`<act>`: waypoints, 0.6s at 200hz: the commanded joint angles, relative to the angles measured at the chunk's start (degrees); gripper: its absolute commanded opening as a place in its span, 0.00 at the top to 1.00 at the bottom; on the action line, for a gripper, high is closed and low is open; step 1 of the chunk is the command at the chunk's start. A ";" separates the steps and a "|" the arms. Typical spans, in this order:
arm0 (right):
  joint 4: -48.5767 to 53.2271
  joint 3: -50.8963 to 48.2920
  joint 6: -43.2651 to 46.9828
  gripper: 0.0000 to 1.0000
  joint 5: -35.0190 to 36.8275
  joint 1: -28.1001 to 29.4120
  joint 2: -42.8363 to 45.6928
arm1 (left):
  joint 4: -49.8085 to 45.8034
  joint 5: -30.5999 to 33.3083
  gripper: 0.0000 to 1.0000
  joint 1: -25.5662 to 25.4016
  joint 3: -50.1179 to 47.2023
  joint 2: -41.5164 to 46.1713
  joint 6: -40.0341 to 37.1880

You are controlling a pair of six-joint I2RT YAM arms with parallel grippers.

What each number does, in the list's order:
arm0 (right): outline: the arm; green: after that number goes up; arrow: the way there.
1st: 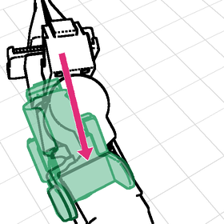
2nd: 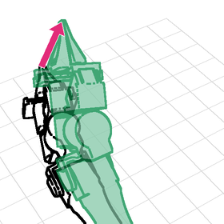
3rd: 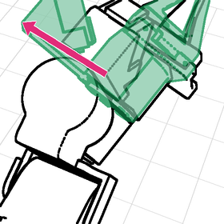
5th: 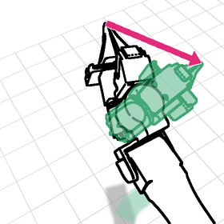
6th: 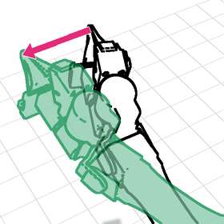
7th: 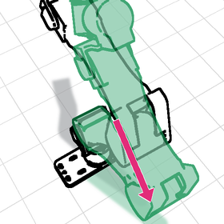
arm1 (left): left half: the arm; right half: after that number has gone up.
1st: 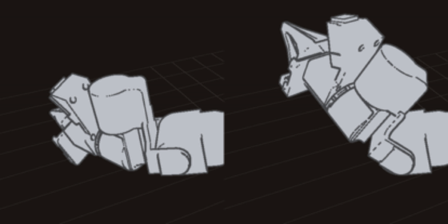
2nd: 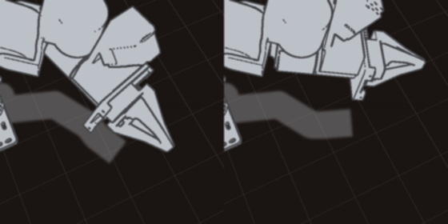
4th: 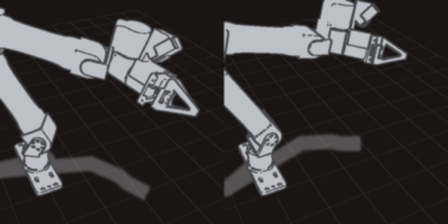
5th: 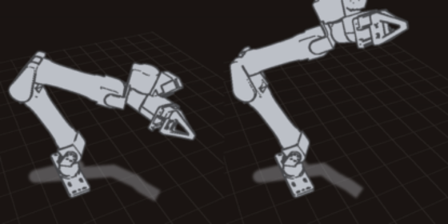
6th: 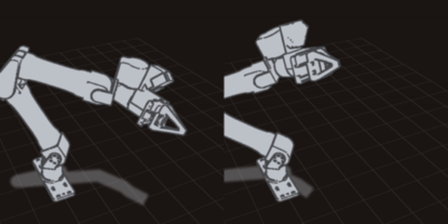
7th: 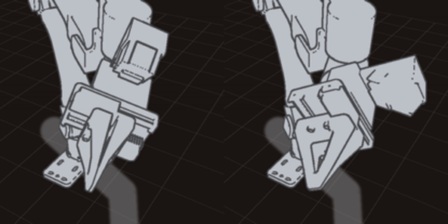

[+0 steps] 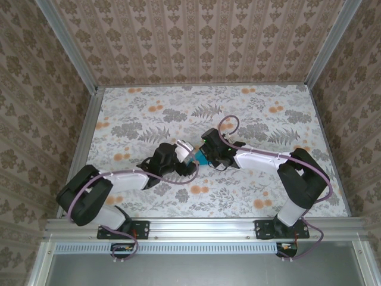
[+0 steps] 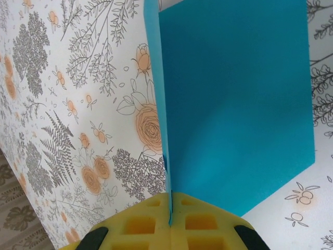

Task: Fold a paper plane with a square sheet of paper (pick it up from the middle)
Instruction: Fourth fold the wing at the center of the table.

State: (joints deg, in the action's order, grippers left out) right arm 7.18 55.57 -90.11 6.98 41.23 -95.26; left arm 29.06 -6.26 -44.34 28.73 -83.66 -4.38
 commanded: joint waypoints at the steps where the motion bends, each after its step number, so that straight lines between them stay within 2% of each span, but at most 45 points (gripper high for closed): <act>1: 1.25 -1.28 -2.15 0.98 -2.13 -0.46 0.22 | 6.19 -2.88 0.22 -0.22 -0.43 -2.12 -3.76; 65: -0.76 -2.38 -3.79 0.98 -4.99 -1.33 0.51 | 11.70 -6.36 0.35 -0.09 0.26 -8.82 -4.08; 120: -2.17 -3.18 -5.20 0.98 -7.29 -1.94 0.85 | 14.40 -6.51 0.52 0.65 0.95 -12.27 -2.57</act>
State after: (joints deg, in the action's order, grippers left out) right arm 6.07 53.52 -93.27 2.24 39.88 -95.26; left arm 40.01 -11.29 -44.18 28.75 -94.67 -7.31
